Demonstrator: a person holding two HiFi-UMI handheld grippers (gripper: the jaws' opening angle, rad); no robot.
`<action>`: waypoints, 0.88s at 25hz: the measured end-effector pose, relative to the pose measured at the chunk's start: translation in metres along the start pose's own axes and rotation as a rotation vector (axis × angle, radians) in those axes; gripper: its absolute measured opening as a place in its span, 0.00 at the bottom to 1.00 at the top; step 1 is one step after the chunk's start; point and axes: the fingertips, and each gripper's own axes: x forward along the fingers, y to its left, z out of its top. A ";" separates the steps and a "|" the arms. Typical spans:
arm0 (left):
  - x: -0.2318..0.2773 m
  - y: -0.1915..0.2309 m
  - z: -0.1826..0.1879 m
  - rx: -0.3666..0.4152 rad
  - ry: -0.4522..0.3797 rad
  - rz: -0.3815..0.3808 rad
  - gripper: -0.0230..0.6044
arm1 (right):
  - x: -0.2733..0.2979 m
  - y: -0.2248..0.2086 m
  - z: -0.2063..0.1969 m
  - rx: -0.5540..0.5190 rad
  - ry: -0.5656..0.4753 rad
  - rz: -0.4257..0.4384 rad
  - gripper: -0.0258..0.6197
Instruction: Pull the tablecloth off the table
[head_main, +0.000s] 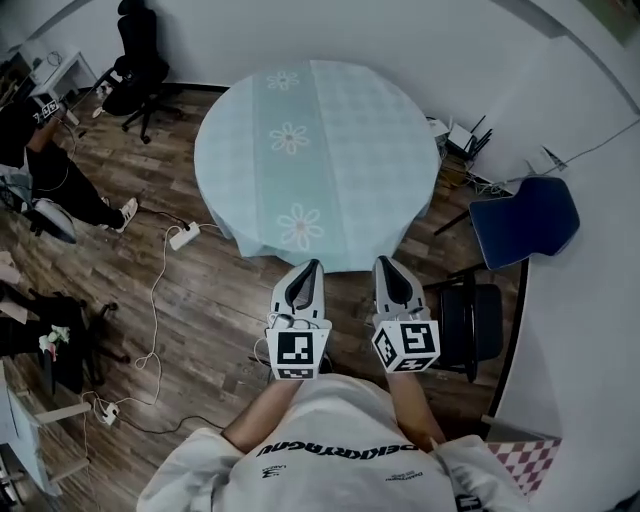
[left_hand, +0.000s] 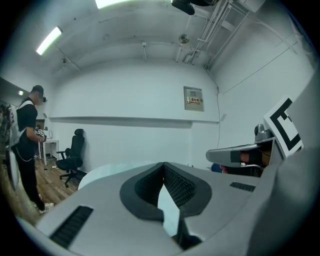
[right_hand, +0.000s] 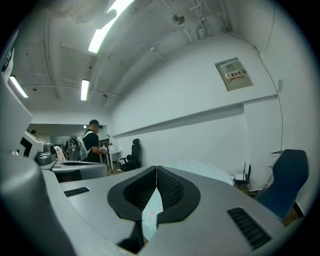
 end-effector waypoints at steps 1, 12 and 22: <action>0.010 0.004 -0.004 -0.004 0.014 0.003 0.06 | 0.010 -0.006 -0.001 0.002 0.006 -0.007 0.10; 0.085 0.052 -0.030 -0.043 0.099 0.067 0.06 | 0.102 -0.040 -0.017 0.015 0.085 0.021 0.10; 0.185 0.068 -0.054 -0.090 0.189 0.191 0.06 | 0.192 -0.107 -0.039 0.050 0.186 0.099 0.10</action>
